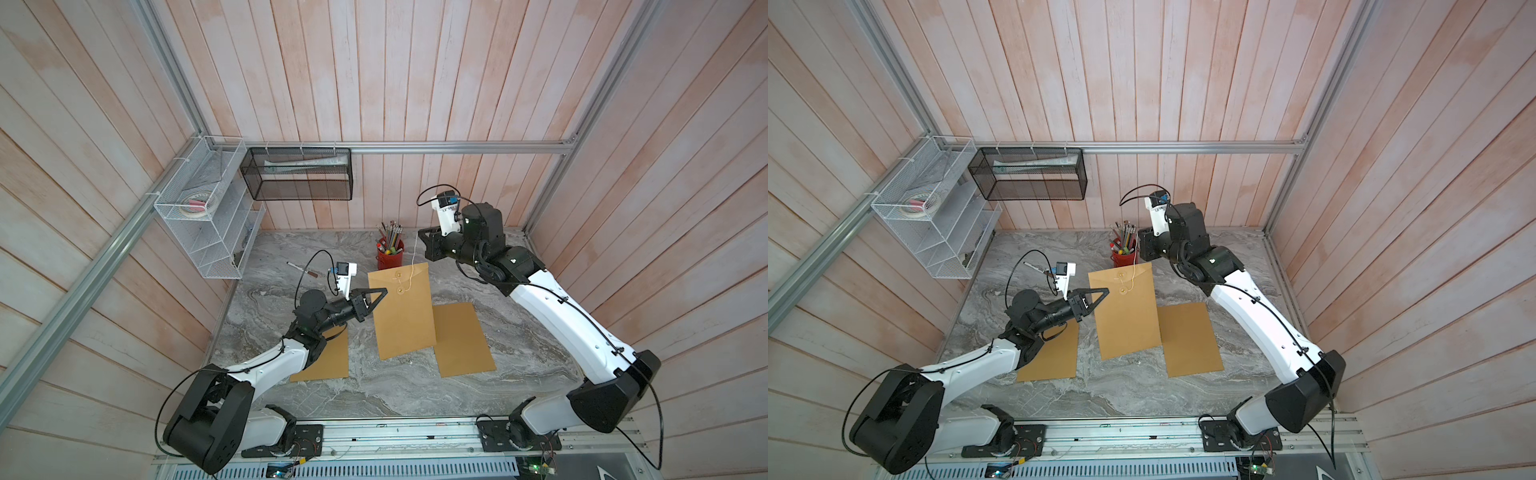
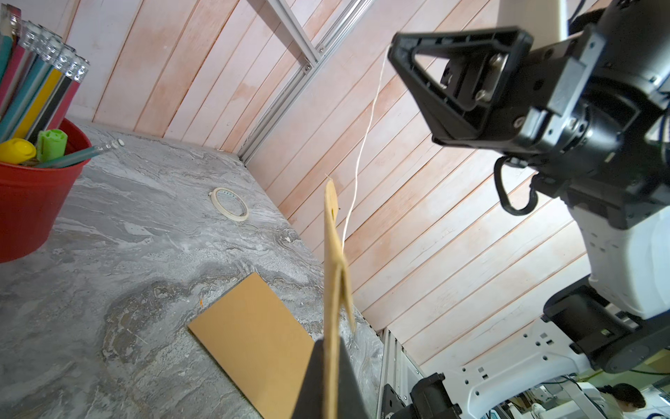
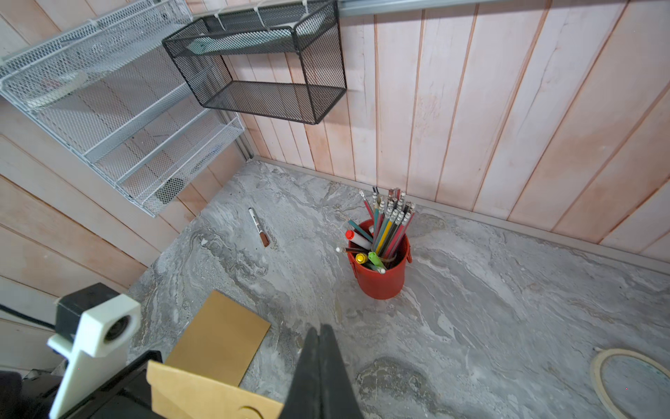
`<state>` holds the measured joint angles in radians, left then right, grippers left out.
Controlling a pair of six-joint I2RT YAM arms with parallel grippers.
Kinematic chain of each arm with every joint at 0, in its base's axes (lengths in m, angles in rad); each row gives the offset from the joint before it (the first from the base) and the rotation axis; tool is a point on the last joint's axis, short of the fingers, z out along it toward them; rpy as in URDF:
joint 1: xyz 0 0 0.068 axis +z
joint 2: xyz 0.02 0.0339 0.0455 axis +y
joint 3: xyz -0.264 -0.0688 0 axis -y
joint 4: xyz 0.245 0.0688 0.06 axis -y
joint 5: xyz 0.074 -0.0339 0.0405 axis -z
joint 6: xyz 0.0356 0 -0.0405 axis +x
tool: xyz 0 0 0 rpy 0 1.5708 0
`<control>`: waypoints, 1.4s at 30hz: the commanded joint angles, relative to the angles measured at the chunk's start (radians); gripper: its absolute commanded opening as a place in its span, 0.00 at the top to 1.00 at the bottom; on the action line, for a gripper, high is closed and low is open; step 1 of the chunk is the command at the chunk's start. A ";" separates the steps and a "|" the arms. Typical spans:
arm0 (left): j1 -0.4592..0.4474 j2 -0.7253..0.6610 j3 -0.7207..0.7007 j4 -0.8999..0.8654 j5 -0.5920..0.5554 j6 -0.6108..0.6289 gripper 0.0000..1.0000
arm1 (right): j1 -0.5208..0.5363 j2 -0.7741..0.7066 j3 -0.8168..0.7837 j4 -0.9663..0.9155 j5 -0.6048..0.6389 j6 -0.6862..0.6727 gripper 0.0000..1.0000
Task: Open the file bag
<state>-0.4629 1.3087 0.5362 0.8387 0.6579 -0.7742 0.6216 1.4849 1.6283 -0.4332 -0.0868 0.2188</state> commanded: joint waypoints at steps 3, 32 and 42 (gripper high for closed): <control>-0.019 0.021 -0.012 0.048 -0.006 0.009 1.00 | 0.039 0.050 0.108 -0.041 -0.008 -0.034 1.00; -0.025 0.027 -0.030 0.075 -0.091 -0.008 1.00 | 0.182 0.089 0.132 -0.093 0.111 -0.037 0.88; -0.025 0.031 -0.038 0.108 -0.124 -0.026 1.00 | 0.066 -0.145 -0.293 0.076 0.005 0.156 0.81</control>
<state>-0.4847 1.3521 0.5064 0.9062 0.5518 -0.7914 0.7021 1.3594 1.3884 -0.4343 -0.0326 0.2966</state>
